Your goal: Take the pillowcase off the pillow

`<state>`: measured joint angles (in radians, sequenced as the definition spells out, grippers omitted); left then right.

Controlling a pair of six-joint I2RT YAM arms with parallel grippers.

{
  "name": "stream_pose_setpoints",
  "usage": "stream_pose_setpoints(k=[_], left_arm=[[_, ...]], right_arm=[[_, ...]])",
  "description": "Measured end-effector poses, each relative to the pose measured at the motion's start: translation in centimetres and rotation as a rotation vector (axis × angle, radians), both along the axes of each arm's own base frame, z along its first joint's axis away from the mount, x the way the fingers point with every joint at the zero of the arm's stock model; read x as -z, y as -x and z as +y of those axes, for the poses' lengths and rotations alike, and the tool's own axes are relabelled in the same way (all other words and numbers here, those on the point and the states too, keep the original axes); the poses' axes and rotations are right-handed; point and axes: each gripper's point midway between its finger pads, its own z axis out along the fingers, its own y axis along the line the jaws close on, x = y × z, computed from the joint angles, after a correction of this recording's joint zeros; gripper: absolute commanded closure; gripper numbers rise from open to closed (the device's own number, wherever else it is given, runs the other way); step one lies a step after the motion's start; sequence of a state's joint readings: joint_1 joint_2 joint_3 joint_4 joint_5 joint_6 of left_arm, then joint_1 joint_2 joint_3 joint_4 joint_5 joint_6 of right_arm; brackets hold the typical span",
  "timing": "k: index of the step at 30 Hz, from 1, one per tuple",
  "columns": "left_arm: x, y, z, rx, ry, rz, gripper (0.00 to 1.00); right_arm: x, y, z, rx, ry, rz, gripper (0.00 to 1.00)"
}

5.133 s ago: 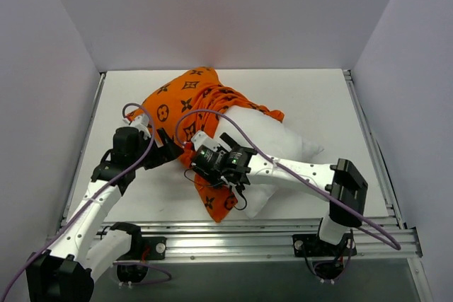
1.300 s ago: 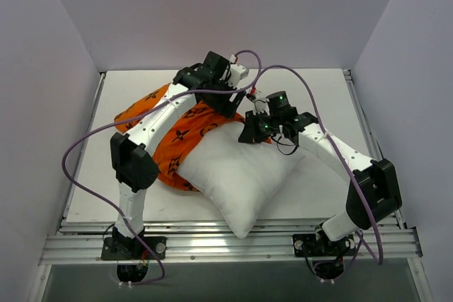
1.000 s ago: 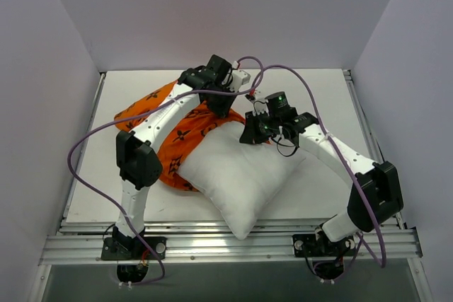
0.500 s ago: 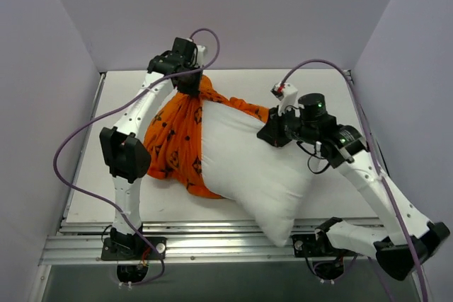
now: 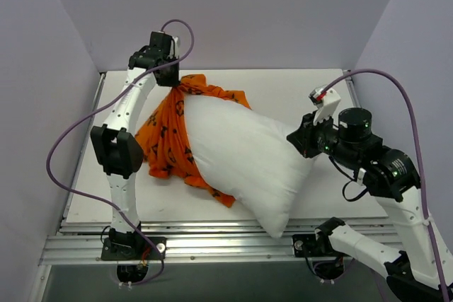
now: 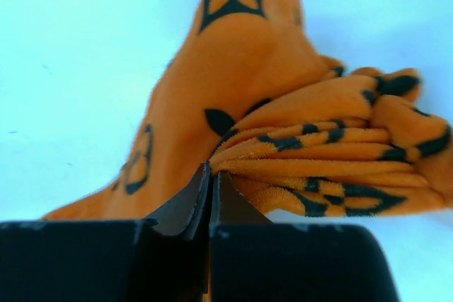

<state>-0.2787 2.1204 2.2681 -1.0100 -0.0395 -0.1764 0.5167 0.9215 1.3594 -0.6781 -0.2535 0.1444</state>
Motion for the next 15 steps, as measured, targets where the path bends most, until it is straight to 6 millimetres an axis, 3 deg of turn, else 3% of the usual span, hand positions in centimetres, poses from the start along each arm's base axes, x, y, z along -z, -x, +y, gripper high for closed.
stream_pose_setpoints(k=[2,4,5,6,8,9,12,13,14,15], left_arm=[[0.4,-1.4,2.0,-0.053,-0.012,-0.024,0.95],[1.1,-2.4,4.0,-0.102,-0.013,-0.036,0.86],[1.6,-2.8,4.6,-0.12,-0.005,-0.046,0.67],[2.2,-3.0,5.1,-0.132,-0.002,-0.047,0.57],[3.2,-2.6,4.9,-0.133,0.012,-0.034,0.48],[3.5,-2.2,4.3,-0.122,0.021,-0.028,0.35],[2.7,-1.1,1.8,-0.076,0.066,-0.052,0.09],[1.9,-0.5,1.1,-0.06,0.083,-0.067,0.05],[0.9,0.2,0.5,-0.048,0.105,-0.085,0.02],[-0.4,0.8,0.1,-0.04,0.126,-0.112,0.06]], right_arm=[[-0.6,0.1,-0.9,0.05,-0.008,-0.027,1.0],[-0.9,0.0,-1.3,0.08,-0.016,-0.041,1.0],[-0.8,-0.3,-1.3,0.091,-0.021,-0.045,1.0],[-0.3,-0.8,-1.2,0.099,-0.016,-0.035,1.0],[1.9,-2.1,-0.5,0.108,0.009,0.016,1.0],[3.4,-2.9,-0.1,0.11,0.03,0.054,0.95],[7.4,-4.9,1.4,0.104,0.088,0.147,0.69],[8.4,-5.4,2.0,0.094,0.105,0.169,0.53],[9.3,-5.6,2.7,0.076,0.123,0.185,0.45],[9.6,-5.6,3.4,0.051,0.132,0.18,0.36]])
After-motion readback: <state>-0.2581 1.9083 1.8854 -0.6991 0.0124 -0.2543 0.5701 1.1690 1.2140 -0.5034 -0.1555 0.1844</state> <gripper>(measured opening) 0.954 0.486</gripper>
